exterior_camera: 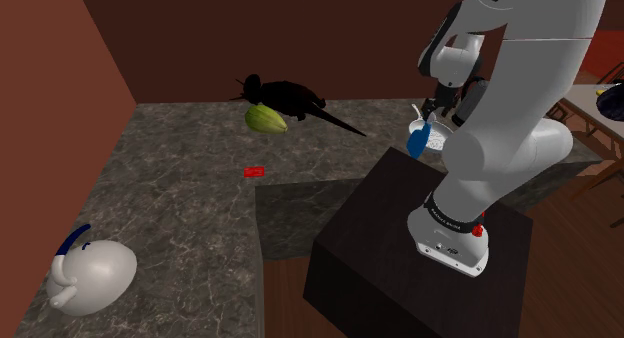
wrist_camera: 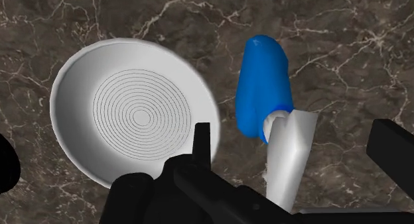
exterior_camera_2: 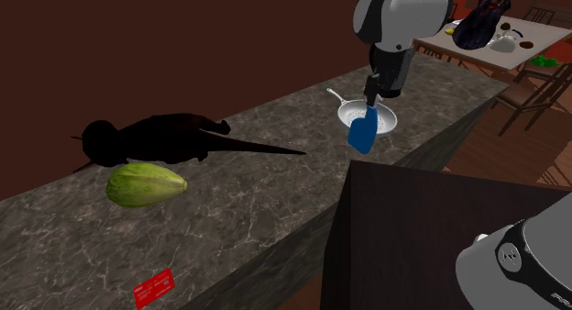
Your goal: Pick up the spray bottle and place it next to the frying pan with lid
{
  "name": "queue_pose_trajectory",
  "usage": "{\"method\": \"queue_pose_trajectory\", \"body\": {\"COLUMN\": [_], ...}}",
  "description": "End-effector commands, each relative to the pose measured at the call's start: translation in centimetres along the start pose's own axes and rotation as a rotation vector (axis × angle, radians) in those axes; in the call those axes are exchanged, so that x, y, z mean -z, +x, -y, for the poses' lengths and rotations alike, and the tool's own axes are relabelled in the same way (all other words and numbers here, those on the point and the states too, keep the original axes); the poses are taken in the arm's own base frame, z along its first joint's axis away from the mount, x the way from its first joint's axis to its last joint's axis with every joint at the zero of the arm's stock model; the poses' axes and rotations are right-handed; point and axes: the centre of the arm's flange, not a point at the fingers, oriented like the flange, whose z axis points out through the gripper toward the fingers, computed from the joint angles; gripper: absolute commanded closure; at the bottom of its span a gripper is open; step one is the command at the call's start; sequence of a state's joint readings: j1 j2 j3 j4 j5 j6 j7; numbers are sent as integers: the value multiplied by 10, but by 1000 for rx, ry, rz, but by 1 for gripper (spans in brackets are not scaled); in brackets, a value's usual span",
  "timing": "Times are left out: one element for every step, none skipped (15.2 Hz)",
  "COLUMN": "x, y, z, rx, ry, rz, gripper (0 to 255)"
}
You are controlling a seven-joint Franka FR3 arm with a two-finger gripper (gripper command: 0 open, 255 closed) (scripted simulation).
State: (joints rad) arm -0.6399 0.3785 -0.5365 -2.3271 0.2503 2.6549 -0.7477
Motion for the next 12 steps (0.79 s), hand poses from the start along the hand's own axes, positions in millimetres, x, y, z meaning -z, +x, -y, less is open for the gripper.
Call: {"method": "queue_pose_trajectory", "body": {"x": [13, 26, 40, 50, 50, 50, 50, 50, 50, 50, 50, 50], "y": [0, 0, 0, 0, 0, 0, 0, 0, 0, 0, 0, 0], "z": [0, 0, 0, 0, 0, 0, 0, 0, 0, 0, 0, 0], "rx": [0, 0, 0, 0, 0, 0, 0, 0, 0, 0, 0, 0], "ry": [0, 0, 0, 0, 0, 0, 0, 0, 0, 0, 0, 0], "rz": [0, 0, 0, 0, 0, 0, 0, 0, 0, 0, 0, 0], "gripper": [0, 0, 0, 0, 0, 0, 0, 0, 0, 0, 0, 0]}}
